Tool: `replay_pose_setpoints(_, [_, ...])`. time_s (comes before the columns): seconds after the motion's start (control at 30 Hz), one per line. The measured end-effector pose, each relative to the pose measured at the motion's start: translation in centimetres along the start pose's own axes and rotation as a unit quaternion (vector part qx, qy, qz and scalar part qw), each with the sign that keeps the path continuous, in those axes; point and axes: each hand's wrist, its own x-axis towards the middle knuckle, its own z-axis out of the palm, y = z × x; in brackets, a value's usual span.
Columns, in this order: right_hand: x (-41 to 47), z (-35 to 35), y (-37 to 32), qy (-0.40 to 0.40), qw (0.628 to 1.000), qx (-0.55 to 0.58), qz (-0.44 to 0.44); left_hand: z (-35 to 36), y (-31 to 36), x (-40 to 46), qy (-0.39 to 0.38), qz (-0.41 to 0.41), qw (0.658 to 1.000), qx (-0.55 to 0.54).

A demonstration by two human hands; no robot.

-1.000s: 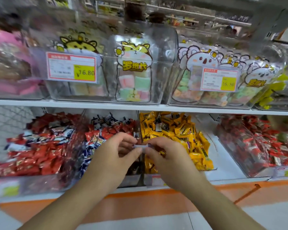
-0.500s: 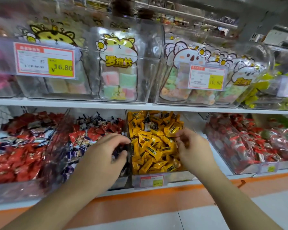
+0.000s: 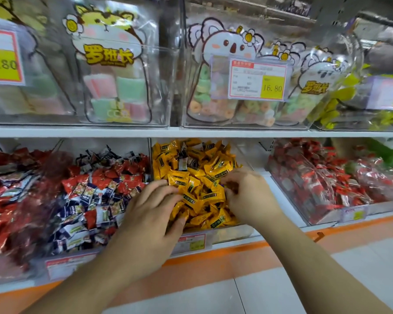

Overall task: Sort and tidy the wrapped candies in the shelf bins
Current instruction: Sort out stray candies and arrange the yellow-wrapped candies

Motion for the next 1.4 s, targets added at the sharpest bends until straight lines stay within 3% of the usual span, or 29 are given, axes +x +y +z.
replay_pose_setpoints(0.37, [-1.2,-1.9,-0.9,0.069,0.993,0.06,0.068,-1.3,0.2,-0.5,-0.006,0.008,0.999,-0.035])
replay_pose_setpoints(0.53, [-1.5,-4.8,-3.2,0.109,0.989,0.08,0.051,-3.5,0.1,-1.1,0.055,-0.003,0.992,-0.112])
replay_pose_setpoints(0.6, [-2.0,-5.1,-5.3,0.086,0.986,0.134,0.04,-4.4,0.2,-1.5,0.076,-0.013,0.988,-0.137])
replay_pose_setpoints(0.77, [-3.7,-3.4,-11.0,-0.085,0.952,0.293,0.0,-6.0,0.0,-2.4,0.091,-0.083,0.967,-0.225])
replay_pose_setpoints(0.87, [-3.8,-2.4,-12.1,-0.096,0.944,0.314,-0.005,-6.7,-0.2,-2.7,0.117,-0.091,0.964,-0.221])
replay_pose_setpoints(0.97, [-3.7,-1.8,-11.7,-0.061,0.952,0.3,0.026,-6.9,-1.3,-2.8,0.14,-0.102,0.972,-0.16])
replay_pose_setpoints(1.1, [-3.2,-1.4,-10.5,-0.028,0.972,0.231,0.035,-6.4,-2.8,-2.4,0.115,-0.094,0.988,-0.037])
replay_pose_setpoints(1.3, [1.6,0.4,-8.8,0.022,0.996,0.085,0.008,-4.2,-1.9,-1.2,0.003,-0.001,1.0,-0.024])
replay_pose_setpoints(1.4, [4.2,2.2,-8.1,0.025,0.999,0.033,-0.035,-3.2,-2.3,-1.0,0.004,0.006,1.0,-0.009])
